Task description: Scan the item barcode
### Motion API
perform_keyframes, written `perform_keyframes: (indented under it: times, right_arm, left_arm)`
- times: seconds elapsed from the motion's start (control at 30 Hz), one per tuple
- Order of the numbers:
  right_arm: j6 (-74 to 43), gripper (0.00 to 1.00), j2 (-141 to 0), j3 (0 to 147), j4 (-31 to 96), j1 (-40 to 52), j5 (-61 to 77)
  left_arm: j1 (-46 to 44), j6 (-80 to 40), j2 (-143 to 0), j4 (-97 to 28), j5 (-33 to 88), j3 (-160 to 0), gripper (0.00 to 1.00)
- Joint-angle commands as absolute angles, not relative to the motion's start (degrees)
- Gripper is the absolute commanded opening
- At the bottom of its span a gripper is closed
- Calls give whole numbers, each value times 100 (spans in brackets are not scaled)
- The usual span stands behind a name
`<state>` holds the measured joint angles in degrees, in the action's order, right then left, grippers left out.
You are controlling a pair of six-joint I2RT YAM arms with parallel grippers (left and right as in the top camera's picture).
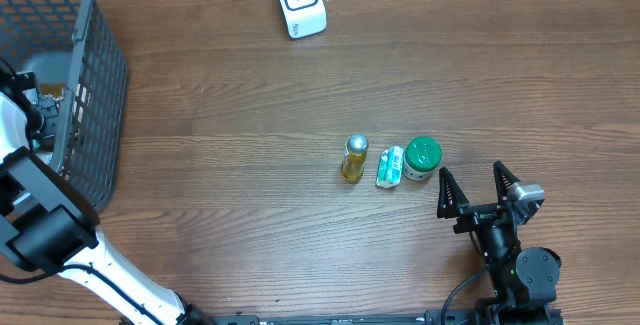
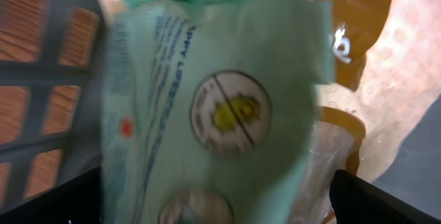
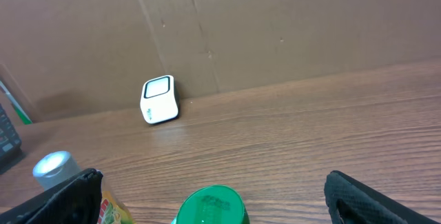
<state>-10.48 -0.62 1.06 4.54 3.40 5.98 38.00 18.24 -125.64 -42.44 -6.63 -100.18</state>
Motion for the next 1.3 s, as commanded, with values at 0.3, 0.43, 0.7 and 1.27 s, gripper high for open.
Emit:
perform_keyframes:
  times: [0.3,0.43,0.7,1.27]
  right_arm:
    - [-1048,100,-16,47,427,314,563]
    - [-1048,100,-16,47,427,314,563]
    - [-1048,100,-16,47,427,314,563]
    - [-1048,100,-16,47,429,314,563]
  left_arm:
    - [3824,1975,-12984,-4359,-642,-9948,25]
    - [3811,1973,-12895,-4372,-637,-10029,21]
    - [3785,1715,-12097,-4340,-486,-10372,15]
    - [3791,1520,-12156,-4648,-486,-10224,14]
